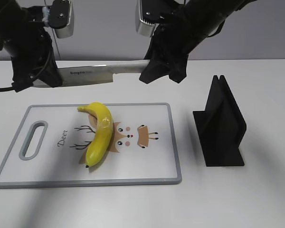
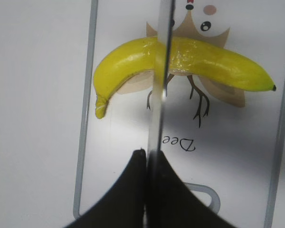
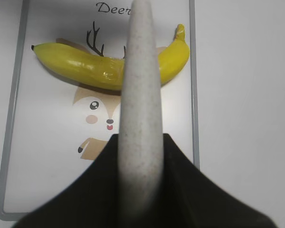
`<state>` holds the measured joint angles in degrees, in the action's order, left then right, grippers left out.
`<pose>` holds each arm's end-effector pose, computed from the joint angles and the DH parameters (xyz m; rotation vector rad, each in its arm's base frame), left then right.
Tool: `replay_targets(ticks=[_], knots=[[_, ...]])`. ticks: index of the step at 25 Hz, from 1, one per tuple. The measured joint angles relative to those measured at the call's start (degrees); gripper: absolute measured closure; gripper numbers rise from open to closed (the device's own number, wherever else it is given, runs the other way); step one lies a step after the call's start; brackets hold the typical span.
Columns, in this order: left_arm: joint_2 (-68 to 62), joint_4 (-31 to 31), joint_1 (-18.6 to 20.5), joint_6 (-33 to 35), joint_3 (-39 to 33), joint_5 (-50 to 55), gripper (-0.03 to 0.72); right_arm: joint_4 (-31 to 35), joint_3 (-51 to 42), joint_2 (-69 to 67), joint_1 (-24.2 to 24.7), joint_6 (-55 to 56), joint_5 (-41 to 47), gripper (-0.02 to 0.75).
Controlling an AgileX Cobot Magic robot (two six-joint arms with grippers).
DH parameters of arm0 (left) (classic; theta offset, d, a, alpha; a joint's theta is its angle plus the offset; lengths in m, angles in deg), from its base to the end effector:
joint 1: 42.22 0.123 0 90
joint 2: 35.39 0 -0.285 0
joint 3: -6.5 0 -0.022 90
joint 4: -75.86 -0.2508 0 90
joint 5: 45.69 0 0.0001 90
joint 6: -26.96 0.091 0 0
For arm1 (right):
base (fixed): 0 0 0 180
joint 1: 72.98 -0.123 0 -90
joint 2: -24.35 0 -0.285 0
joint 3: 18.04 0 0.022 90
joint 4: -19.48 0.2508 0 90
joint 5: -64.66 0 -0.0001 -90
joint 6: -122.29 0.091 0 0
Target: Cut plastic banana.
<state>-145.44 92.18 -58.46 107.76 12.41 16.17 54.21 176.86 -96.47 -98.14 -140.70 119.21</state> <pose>0.3480 -0.1249 0.2656 1.9921 1.9551 -0.1348 0.3687 0.2199 0.2470 -1.8465 1.7680 0.4232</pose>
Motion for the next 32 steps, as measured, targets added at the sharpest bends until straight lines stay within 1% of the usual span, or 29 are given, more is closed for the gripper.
replay_targets(ticks=[5, 9, 11, 13, 15, 17, 19, 22, 24, 27, 32], knots=[[-0.6, 0.7, 0.0, 0.1, 0.0, -0.9, 0.704, -1.5, 0.0, 0.0, 0.0, 0.3, -0.4, 0.575], [-4.3, 3.9, -0.1, 0.6, 0.0, -2.0, 0.704, -6.9, 0.0, -0.2, -0.1, 6.2, 0.0, 0.575], [-6.7, 4.3, -0.4, 0.8, 0.2, -1.9, 0.704, -8.5, -0.3, -1.2, -0.2, 8.6, 0.6, 0.575], [-9.2, 3.8, -1.1, 0.2, 0.2, -1.4, 0.704, -8.9, -1.6, -3.0, -0.3, 9.6, 0.8, 0.575], [-11.5, 3.1, -2.0, -1.7, 0.2, -0.7, 0.704, -9.0, -3.7, -5.7, -0.3, 9.9, 0.3, 0.575], [-14.2, 1.6, -3.1, -3.5, 0.2, -1.2, 0.704, -9.2, -6.4, -8.6, -0.6, 9.9, -2.8, 0.575], [-17.0, 0.8, -4.0, -6.0, 0.5, -2.0, 0.698, -10.7, -8.5, -11.4, -1.1, 10.0, -6.4, 0.575], [-18.7, 0.0, -5.1, -8.8, 1.9, -0.8, 0.695, -12.6, -8.8, -13.3, -1.1, 9.9, -7.7, 0.574], [-19.8, -1.6, -5.7, -10.3, 2.6, 0.1, 0.695, -12.7, -8.8, -13.3, -1.2, 9.9, -7.9, 0.574], [-21.9, -2.9, -6.5, -10.9, 2.6, 0.1, 0.697, -12.6, -8.8, -13.1, -1.2, 9.7, -8.3, 0.572], [-21.9, -3.4, -6.6, -11.2, 2.5, -0.3, 0.699, -12.6, -8.5, -12.8, -1.2, 9.5, -8.3, 0.572]])
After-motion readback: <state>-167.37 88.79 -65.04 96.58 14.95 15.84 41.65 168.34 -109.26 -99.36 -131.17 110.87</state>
